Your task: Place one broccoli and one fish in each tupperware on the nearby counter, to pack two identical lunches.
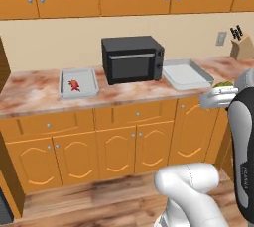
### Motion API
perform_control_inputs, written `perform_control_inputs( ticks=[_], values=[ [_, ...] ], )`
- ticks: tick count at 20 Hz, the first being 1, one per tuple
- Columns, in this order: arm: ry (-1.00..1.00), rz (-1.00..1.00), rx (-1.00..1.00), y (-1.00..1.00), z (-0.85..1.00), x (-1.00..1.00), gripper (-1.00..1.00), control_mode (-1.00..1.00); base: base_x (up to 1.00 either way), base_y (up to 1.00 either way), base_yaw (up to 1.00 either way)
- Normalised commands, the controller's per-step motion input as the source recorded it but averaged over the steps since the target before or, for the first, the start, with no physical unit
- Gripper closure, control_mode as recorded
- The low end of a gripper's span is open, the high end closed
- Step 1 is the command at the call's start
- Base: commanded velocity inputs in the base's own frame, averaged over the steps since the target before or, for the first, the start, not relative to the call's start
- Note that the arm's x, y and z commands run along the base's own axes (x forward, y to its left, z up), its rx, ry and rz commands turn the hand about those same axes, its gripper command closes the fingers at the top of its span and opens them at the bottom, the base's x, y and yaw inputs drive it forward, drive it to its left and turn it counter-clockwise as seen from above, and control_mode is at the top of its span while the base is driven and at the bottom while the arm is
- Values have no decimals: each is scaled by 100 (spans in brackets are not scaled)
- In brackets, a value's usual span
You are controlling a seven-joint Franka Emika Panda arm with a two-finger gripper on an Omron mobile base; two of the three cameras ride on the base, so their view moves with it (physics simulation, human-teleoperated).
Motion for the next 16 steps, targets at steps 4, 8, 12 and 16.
perform_control_inputs(
  ticks=[4,8,12,16],
  values=[
    [0,0,0,0,0,0,100,100,100,62,9],
    [0,0,0,0,0,0,100,100,100,74,8],
    [0,0,0,0,0,0,100,100,100,85,4],
    [0,0,0,0,0,0,100,100,100,87,10]
  ],
)
